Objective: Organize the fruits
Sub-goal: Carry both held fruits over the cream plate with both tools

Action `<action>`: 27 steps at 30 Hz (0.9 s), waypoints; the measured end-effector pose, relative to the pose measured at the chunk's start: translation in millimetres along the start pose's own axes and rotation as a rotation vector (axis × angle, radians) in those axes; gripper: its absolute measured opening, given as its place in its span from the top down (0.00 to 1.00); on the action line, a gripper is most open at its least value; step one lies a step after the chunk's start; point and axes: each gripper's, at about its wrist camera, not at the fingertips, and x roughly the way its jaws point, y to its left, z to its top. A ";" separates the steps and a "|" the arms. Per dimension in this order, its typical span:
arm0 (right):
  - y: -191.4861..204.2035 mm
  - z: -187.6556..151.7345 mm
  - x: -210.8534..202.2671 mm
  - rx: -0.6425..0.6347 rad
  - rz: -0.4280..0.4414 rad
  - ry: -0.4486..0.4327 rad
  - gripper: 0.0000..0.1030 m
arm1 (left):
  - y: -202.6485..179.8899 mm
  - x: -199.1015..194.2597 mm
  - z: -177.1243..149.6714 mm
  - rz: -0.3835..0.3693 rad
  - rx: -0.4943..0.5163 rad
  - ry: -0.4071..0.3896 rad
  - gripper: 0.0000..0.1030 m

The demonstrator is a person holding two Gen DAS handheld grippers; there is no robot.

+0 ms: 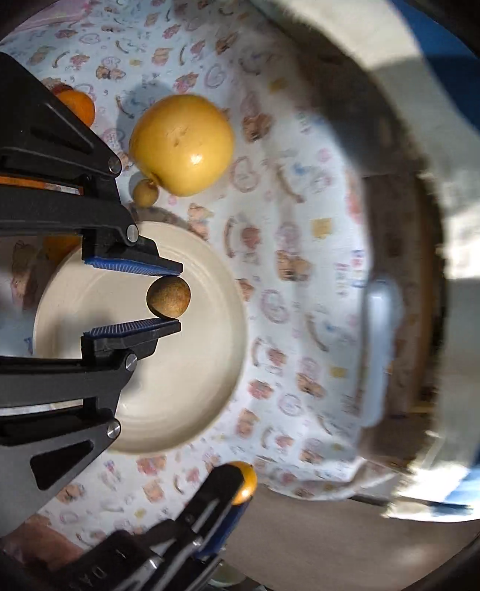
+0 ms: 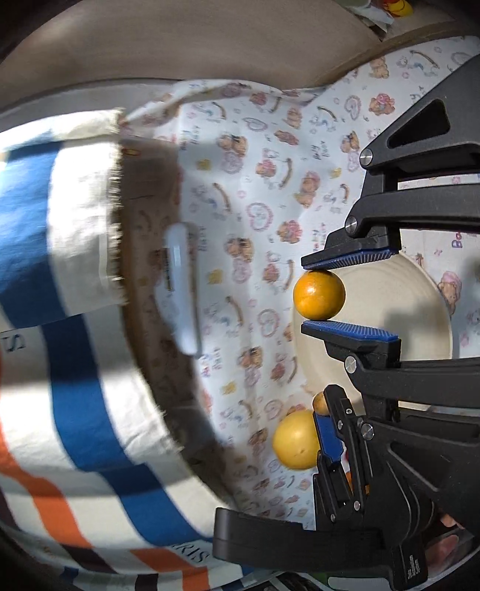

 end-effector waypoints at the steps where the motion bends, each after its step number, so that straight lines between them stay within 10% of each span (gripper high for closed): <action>1: -1.9 -2.4 5.9 0.001 0.001 0.020 0.72 | 3.4 6.5 -2.0 0.001 -0.007 0.017 0.78; 27: -3.4 -42.7 71.4 -0.017 0.026 0.277 0.72 | 15.6 43.6 -10.9 0.016 0.022 0.102 0.78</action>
